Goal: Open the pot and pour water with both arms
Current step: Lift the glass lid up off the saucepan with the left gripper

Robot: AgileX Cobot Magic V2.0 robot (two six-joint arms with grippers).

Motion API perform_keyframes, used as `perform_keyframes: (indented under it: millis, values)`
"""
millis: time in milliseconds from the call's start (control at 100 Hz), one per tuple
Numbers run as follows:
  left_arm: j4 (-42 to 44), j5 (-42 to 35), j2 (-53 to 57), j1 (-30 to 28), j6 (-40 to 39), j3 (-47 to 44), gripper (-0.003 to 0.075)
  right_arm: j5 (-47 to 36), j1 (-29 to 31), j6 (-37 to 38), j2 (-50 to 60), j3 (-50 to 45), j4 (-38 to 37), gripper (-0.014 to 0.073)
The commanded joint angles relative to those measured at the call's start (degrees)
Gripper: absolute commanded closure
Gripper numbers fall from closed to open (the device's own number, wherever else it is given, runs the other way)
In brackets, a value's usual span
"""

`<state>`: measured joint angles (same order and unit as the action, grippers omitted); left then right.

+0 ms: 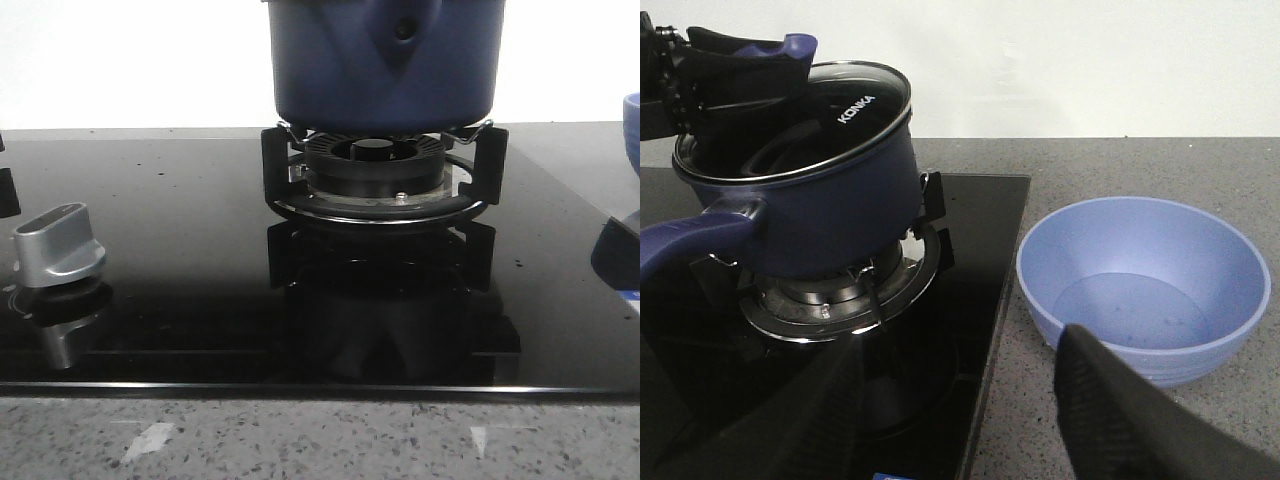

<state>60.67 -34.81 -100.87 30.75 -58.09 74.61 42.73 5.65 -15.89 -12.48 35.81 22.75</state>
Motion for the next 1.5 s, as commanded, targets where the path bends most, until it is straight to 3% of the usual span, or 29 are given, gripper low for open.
perform_keyframes:
  millis: [0, 440, 1270, 1490]
  values:
    - [-2.0, -3.6, 2.4, 0.5, -0.5, 1.9, 0.0418, -4.4, -0.2, -0.3, -1.2, 1.5, 1.1, 0.0209]
    - [-2.0, -8.1, 3.1, 0.5, -0.5, 1.9, 0.0600, -4.5, -0.2, -0.3, -1.2, 1.5, 1.1, 0.0209]
    - [-1.3, -6.0, 8.1, -1.5, -3.4, 4.8, 0.0602, -4.5, -0.2, -0.3, -1.2, 1.5, 1.1, 0.0209]
    - [9.7, -6.0, 11.2, -5.2, -12.6, 4.8, 0.0585, -4.5, -0.2, -0.3, -1.2, 1.5, 1.1, 0.0209]
